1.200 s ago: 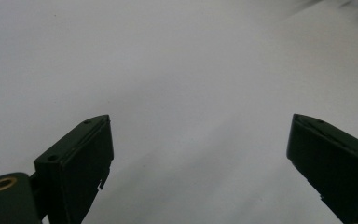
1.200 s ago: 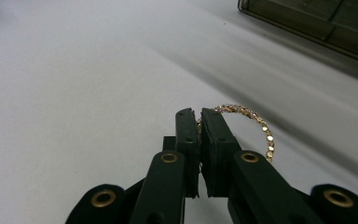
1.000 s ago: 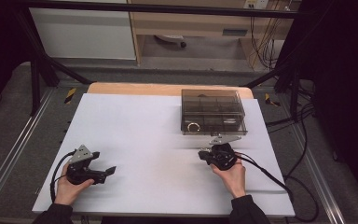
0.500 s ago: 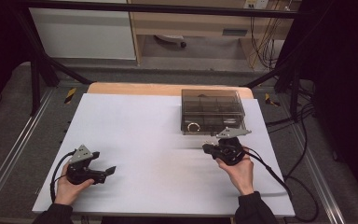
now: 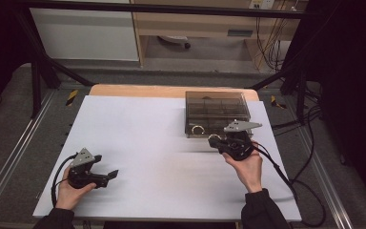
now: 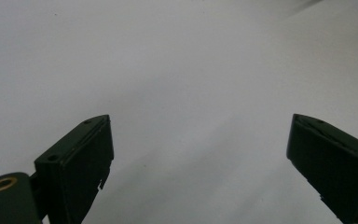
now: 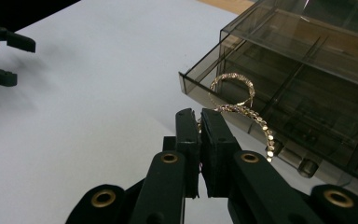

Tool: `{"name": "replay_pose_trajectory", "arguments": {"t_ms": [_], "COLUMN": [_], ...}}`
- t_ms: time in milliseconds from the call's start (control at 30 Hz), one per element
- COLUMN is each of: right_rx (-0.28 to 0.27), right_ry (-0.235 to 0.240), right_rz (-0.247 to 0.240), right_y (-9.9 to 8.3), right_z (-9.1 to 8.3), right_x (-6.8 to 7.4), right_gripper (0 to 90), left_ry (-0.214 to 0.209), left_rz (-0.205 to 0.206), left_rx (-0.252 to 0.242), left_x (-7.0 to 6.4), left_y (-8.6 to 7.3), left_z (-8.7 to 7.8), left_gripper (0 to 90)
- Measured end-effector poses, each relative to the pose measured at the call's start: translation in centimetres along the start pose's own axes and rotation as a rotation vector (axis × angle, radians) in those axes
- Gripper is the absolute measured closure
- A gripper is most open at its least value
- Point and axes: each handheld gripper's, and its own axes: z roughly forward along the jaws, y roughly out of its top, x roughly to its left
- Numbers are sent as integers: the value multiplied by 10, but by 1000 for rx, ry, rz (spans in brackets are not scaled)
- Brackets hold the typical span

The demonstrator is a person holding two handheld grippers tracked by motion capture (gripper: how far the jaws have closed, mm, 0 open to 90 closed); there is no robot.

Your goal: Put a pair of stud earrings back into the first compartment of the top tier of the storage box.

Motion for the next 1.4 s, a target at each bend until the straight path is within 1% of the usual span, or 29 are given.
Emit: {"name": "replay_pose_trajectory", "arguments": {"t_ms": [267,533,700,1067,1400], "right_rx": [-20,-28,-23,-10,21], "right_ry": [-12,-21,-25,-40,-42], "right_rz": [-1,1,2,15,23], "right_y": [18,32,39,41,38], "right_z": [9,27,40,62,79], "right_x": [-1,-4,-6,-14,-18], "right_gripper": [868,868,867,867,867], "left_ry": [0,-1,0,-1,-1], "left_rz": [0,1,2,2,3], "left_rx": [0,1,0,1,0], "left_x": [0,0,0,0,0], "left_y": [0,0,0,0,0], "left_z": [0,0,0,1,0], "left_gripper": [68,68,68,68,68]}}
